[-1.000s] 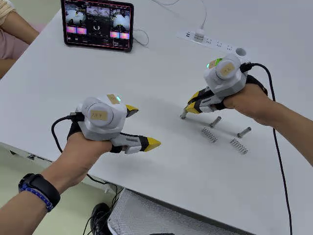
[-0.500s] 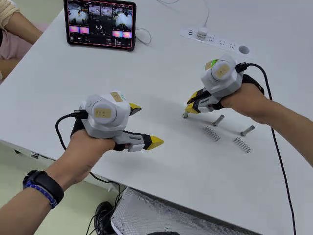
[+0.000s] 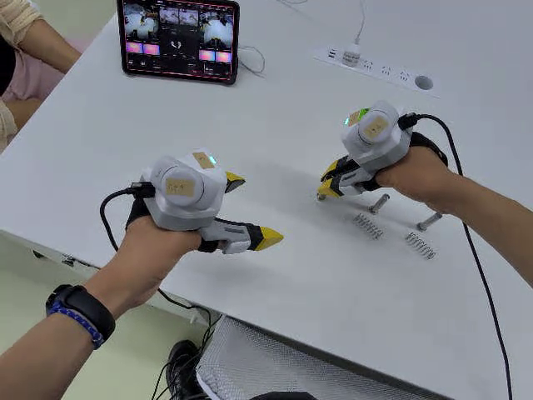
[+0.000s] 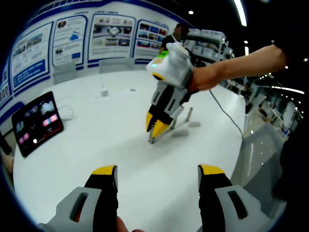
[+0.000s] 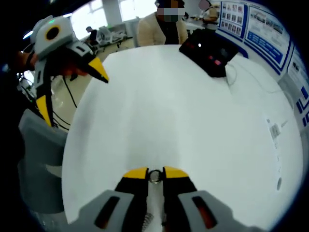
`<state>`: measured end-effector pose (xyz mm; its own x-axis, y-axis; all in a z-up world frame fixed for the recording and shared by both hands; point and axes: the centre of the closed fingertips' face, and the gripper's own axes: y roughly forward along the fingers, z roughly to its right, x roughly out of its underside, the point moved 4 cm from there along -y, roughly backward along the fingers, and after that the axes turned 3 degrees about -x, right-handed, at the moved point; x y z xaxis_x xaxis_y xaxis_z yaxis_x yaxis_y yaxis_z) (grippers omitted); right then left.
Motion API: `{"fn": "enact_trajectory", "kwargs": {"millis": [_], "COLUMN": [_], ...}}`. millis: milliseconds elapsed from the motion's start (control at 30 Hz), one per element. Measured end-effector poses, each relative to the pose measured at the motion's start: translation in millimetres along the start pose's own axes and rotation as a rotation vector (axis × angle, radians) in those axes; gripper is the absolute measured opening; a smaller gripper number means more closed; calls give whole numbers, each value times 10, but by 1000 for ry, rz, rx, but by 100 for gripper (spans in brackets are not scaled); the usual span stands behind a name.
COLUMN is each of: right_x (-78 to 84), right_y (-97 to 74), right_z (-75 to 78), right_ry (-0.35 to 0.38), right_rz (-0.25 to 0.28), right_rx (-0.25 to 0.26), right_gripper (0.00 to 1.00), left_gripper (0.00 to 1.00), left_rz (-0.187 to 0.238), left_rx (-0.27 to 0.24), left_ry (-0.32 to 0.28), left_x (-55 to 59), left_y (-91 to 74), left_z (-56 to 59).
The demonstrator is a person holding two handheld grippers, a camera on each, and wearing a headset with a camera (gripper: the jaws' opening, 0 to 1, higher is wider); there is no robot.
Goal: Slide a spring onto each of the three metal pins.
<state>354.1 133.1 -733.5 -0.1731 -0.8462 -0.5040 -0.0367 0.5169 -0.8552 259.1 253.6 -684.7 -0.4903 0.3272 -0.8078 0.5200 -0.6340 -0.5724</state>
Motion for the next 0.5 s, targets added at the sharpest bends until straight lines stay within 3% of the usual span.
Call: {"fn": "enact_trajectory", "kwargs": {"millis": [500], "right_x": [52], "right_y": [51], "right_z": [-54], "right_ry": [33], "right_rz": [-3], "right_rx": [-15], "right_gripper": [18], "left_gripper": [68], "left_rz": [5], "left_rx": [1], "left_ry": [6], "left_x": [-45], "left_y": [34], "left_z": [12]}}
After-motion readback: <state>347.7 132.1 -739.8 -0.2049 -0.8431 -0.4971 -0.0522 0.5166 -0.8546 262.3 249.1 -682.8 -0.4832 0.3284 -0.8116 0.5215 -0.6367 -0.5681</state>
